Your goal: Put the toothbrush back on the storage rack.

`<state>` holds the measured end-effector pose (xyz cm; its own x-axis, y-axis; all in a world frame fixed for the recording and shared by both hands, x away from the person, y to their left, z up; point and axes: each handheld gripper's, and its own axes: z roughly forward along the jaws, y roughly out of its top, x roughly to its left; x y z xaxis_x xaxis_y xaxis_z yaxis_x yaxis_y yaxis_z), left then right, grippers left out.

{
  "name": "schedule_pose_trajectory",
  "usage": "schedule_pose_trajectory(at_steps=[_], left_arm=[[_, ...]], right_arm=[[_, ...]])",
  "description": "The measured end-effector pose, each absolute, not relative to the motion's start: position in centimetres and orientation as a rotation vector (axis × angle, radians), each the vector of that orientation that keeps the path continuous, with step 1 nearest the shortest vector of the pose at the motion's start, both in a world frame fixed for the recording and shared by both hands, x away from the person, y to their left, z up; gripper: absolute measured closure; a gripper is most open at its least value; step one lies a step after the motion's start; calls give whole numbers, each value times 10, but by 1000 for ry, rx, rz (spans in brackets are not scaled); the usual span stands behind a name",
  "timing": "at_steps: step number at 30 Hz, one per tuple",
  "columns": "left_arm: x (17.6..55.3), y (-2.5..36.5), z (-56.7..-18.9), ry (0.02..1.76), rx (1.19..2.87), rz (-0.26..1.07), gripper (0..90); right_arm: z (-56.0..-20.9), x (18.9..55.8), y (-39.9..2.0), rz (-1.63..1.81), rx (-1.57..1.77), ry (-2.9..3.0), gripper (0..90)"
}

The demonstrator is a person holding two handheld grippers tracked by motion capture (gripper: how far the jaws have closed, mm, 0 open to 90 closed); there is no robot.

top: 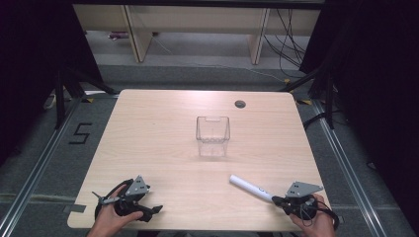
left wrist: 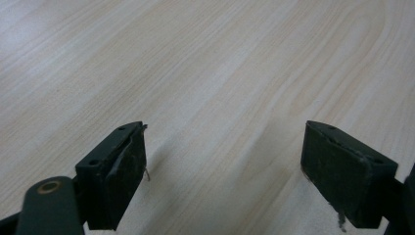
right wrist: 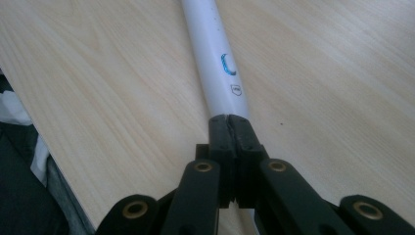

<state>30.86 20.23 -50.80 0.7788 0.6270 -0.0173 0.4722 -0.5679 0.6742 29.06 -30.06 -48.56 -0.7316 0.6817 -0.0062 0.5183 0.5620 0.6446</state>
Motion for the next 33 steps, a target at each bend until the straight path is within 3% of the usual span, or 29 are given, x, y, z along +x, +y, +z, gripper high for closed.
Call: schedule_pose_trajectory(at_steps=[33], left_arm=[[309,202,-508,815,2284,292,167]], right_arm=[[-489,325,-307,780,1031,2469,890]])
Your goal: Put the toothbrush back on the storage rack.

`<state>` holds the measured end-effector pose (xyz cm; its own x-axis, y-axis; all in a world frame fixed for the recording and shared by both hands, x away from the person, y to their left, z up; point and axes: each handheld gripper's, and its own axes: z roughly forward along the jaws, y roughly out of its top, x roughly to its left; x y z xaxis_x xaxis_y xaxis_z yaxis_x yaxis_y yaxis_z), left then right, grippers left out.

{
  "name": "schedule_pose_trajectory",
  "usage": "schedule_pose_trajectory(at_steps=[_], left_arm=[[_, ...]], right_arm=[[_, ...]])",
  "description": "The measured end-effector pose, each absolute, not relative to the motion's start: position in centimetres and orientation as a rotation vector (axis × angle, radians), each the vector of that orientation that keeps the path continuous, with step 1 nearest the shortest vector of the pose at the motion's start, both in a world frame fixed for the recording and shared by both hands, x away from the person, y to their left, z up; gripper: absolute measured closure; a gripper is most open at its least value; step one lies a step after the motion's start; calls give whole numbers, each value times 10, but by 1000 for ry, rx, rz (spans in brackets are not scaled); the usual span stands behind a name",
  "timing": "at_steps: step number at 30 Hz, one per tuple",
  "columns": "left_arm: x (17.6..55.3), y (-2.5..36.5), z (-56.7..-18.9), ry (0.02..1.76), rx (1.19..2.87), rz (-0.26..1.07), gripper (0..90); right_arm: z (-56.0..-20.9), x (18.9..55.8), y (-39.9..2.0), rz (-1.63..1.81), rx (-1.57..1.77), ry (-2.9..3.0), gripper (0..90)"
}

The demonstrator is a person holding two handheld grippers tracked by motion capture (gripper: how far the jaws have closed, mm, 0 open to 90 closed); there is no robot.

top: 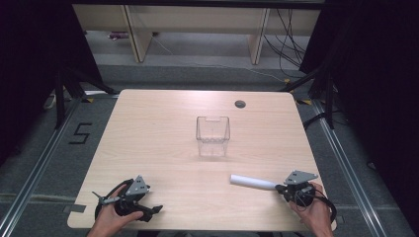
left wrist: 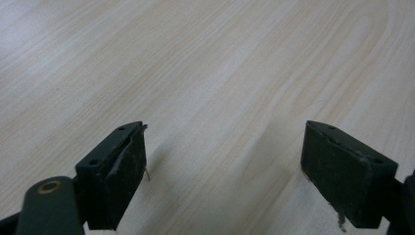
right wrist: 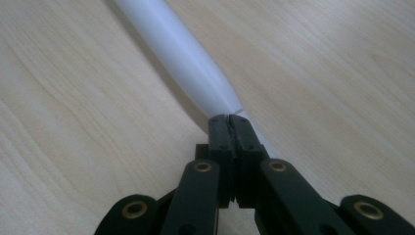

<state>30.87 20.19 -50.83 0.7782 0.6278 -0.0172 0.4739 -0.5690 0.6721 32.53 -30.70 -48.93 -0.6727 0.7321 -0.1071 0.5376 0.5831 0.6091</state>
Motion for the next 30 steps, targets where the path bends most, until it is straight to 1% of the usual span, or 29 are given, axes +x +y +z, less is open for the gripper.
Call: schedule_pose_trajectory(at_steps=[9,23,30], left_arm=[[309,202,-508,815,2284,292,167],[309,203,-507,820,2268,302,168],[309,203,-506,820,2267,304,168]], right_arm=[[-489,337,-307,753,1077,2439,879],[-491,364,-299,716,1046,2427,876],[-492,370,-297,714,1052,2422,870]])
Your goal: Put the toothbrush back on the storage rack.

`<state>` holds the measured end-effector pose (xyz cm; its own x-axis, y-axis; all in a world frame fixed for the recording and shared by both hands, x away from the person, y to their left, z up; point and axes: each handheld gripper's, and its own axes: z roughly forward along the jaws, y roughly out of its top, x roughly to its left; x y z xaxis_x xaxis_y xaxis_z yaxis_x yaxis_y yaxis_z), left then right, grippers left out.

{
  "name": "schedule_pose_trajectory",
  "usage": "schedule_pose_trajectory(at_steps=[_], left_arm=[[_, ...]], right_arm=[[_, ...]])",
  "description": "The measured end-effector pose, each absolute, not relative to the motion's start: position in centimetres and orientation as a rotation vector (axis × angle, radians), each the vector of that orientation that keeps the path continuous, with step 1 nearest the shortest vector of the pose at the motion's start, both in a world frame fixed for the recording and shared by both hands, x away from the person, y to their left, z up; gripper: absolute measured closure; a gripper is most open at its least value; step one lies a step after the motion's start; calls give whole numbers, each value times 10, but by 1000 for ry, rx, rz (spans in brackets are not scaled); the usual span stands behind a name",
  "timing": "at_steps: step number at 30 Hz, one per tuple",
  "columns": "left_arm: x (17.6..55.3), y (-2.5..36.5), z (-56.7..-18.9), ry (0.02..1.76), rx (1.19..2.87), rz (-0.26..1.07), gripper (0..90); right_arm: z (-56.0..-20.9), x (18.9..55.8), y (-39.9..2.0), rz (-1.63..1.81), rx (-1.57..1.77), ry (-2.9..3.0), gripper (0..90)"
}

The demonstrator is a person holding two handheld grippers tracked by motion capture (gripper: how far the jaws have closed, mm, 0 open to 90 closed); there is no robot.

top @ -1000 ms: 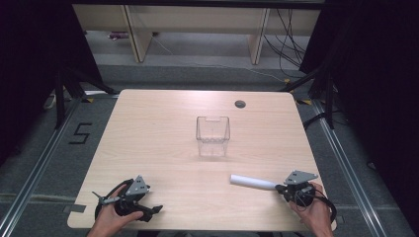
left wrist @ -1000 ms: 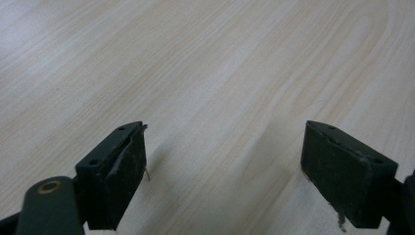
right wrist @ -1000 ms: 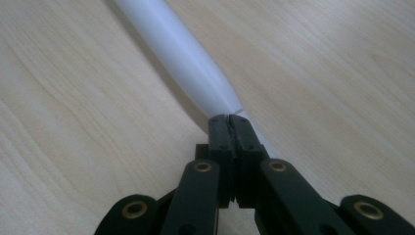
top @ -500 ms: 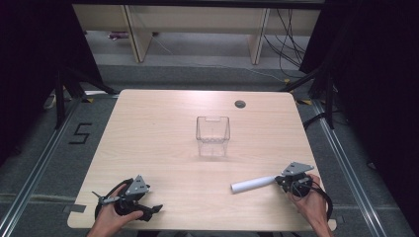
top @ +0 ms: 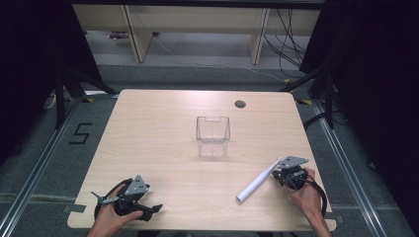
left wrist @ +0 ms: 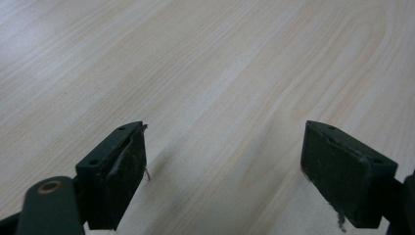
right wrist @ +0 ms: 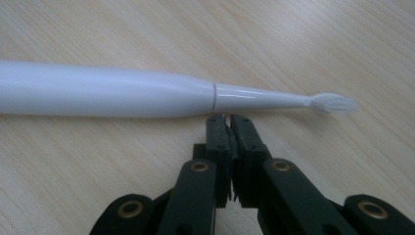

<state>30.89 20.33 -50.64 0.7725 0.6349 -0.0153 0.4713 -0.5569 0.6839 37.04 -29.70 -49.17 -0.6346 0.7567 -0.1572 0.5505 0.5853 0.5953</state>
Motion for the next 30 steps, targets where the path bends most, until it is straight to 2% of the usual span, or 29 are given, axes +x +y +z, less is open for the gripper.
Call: schedule_pose_trajectory(at_steps=[30], left_arm=[[308,203,-506,813,2272,300,167]], right_arm=[[-490,401,-246,673,943,2477,845]])
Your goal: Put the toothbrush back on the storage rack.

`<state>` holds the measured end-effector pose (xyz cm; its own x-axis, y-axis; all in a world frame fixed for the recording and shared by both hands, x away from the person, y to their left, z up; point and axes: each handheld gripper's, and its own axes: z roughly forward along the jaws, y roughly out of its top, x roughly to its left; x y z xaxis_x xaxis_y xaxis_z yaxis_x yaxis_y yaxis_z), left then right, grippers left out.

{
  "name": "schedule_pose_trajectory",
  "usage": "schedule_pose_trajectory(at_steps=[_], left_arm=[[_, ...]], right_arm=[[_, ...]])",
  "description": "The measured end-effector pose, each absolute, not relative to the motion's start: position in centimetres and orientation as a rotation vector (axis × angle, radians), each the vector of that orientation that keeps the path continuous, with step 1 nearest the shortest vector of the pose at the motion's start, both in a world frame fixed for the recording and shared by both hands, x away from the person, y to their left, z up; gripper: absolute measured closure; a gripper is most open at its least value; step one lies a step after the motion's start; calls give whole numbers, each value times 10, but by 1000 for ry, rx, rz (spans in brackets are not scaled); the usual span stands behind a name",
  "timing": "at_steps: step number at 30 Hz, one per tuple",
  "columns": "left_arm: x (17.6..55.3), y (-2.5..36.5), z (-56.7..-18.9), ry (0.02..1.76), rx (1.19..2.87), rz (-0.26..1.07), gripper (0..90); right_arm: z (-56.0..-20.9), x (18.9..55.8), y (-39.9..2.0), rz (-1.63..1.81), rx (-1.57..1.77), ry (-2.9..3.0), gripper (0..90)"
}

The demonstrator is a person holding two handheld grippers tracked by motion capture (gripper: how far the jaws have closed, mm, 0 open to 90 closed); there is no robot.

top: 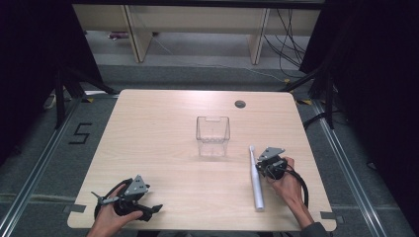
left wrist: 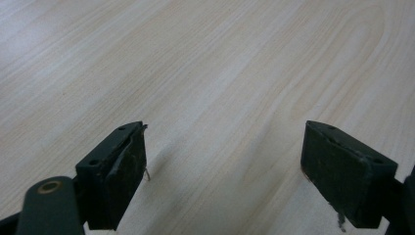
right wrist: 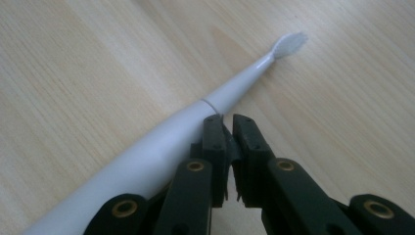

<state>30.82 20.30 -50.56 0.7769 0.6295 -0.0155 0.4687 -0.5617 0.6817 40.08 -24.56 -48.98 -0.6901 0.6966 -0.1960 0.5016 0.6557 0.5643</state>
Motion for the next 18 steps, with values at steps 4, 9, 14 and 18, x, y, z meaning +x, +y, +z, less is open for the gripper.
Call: schedule_pose_trajectory(at_steps=[4,9,14,18], left_arm=[[308,203,-506,812,2272,300,167],[308,203,-505,814,2279,300,167],[309,204,-505,801,2283,305,167],[309,204,-505,801,2284,304,167]], right_arm=[[-490,402,-243,669,960,2470,829],[-474,401,-244,667,997,2436,703],[-460,400,-242,694,1024,2491,569],[-453,393,-234,675,1078,2544,516]])
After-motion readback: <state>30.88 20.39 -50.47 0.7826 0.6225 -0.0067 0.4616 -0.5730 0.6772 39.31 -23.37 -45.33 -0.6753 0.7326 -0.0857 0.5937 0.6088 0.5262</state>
